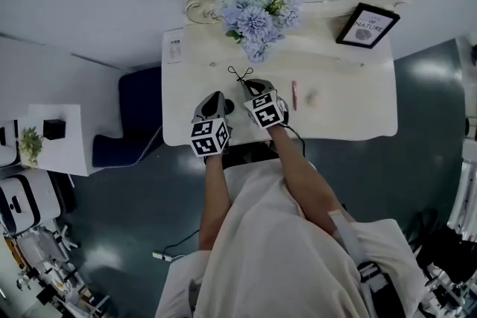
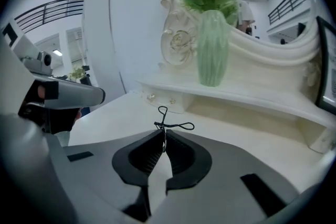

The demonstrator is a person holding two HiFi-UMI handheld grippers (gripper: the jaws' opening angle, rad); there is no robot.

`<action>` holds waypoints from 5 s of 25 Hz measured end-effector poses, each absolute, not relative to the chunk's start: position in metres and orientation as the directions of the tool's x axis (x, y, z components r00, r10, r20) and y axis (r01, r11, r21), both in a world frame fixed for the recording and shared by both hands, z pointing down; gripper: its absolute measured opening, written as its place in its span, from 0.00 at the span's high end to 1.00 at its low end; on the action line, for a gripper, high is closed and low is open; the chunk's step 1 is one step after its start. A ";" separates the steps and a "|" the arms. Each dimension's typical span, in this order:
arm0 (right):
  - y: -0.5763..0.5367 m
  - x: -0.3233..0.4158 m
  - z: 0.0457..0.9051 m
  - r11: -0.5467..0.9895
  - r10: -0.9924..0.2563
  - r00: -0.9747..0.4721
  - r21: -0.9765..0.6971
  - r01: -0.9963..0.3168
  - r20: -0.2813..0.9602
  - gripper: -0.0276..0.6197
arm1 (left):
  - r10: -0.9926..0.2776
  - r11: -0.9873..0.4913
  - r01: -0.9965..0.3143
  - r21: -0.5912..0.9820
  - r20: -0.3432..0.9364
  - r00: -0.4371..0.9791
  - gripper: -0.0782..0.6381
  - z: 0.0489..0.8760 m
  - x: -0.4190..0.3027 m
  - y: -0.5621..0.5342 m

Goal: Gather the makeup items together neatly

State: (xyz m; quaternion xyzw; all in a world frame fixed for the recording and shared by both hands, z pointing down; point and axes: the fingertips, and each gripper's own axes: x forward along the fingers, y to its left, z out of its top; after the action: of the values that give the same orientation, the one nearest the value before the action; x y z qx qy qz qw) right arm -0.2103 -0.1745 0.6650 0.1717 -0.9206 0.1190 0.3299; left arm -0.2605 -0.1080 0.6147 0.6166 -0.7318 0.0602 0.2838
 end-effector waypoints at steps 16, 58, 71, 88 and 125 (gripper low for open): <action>-0.210 -0.100 0.664 0.652 -0.521 -0.522 -0.080 -0.754 0.676 0.88 | -0.855 -0.096 -0.973 0.212 0.483 0.189 0.87 0.595 -0.199 -0.166; -0.102 -0.223 0.669 0.775 -0.418 -0.585 -0.063 -0.628 0.695 0.76 | -0.845 -0.091 -0.959 0.269 0.489 0.217 0.87 0.626 -0.309 -0.097; -0.080 -0.239 0.708 0.792 -0.283 -0.558 -0.137 -0.594 0.780 0.85 | -0.863 -0.103 -0.960 0.261 0.456 0.216 0.87 0.614 -0.325 -0.102; -0.127 -0.197 0.671 0.660 -0.484 -0.526 -0.102 -0.744 0.699 0.89 | -0.845 -0.188 -0.950 0.251 0.453 0.286 0.87 0.611 -0.285 -0.122; -0.156 -0.172 0.690 0.690 -0.440 -0.508 -0.084 -0.719 0.740 0.89 | -0.821 -0.202 -0.950 0.237 0.489 0.297 0.87 0.620 -0.257 -0.157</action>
State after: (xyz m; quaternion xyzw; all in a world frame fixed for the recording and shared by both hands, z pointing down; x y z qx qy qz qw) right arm -0.1722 -0.1565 0.6898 0.3423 -0.8463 0.1947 0.3587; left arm -0.2573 -0.1567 0.6203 0.7646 -0.5790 0.1284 0.2524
